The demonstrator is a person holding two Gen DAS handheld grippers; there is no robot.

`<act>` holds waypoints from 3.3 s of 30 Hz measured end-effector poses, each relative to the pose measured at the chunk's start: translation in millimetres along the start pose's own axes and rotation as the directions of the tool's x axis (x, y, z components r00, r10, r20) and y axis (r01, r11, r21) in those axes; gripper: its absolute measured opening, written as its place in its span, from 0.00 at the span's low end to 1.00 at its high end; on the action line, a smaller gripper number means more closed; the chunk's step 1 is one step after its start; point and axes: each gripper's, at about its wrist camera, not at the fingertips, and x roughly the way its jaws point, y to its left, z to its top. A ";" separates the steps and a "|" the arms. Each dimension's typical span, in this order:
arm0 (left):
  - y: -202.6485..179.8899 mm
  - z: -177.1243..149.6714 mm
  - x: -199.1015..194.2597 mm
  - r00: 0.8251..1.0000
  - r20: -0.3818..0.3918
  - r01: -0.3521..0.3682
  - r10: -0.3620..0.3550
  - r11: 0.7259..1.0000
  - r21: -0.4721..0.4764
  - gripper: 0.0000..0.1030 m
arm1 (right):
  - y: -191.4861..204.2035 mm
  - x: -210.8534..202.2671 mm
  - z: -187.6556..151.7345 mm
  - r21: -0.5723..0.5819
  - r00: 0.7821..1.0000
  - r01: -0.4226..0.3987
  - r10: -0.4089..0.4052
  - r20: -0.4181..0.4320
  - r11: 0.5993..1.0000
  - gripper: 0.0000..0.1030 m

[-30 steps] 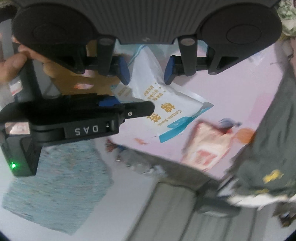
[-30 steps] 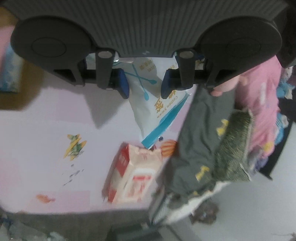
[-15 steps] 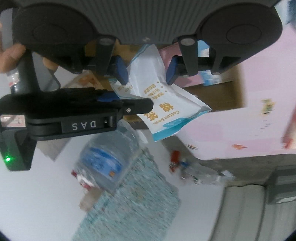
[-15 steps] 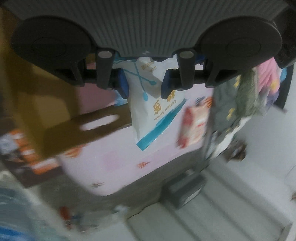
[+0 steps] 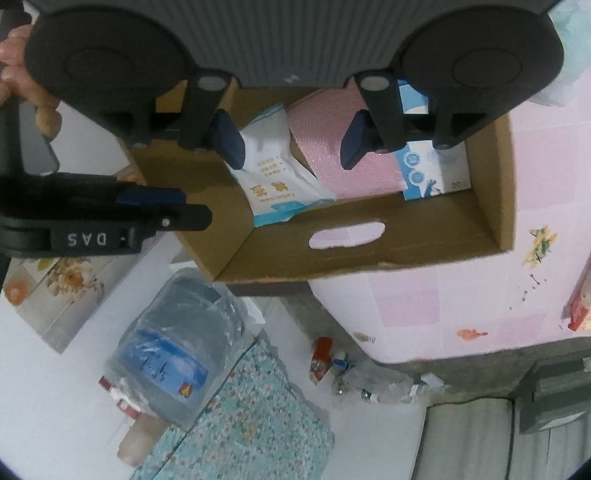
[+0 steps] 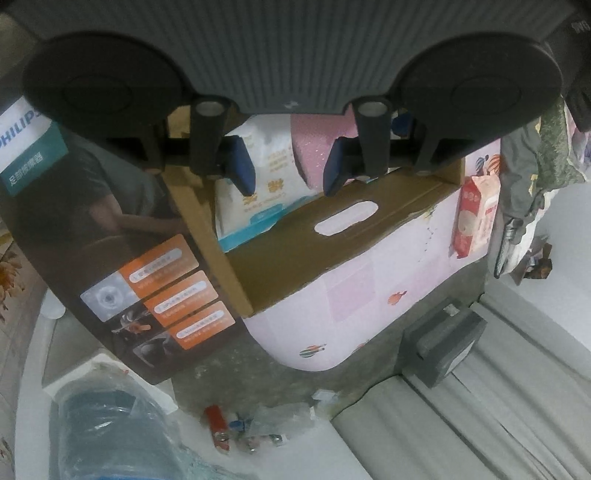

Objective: Organize soft objects
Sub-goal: 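Open the right gripper to drop the bag into the cardboard box, then move the right gripper back over the pile beside the pink plush toy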

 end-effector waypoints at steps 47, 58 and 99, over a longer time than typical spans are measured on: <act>210.1 -244.7 -310.1 0.777 0.325 -0.468 0.539 0.840 -0.274 0.84 | 304.0 -20.5 -226.1 -0.157 0.783 -0.602 0.538 -0.312 0.783 0.69; 286.1 -219.9 -281.6 0.739 0.265 -0.512 0.620 0.771 -0.378 0.61 | 428.6 73.8 -254.2 -0.266 0.765 -0.600 0.443 -0.468 0.754 0.75; 264.8 -138.0 -249.9 0.823 0.349 -0.344 0.448 0.882 -0.320 0.60 | 403.2 162.8 -189.7 0.107 0.678 -0.607 0.584 -0.446 0.787 0.65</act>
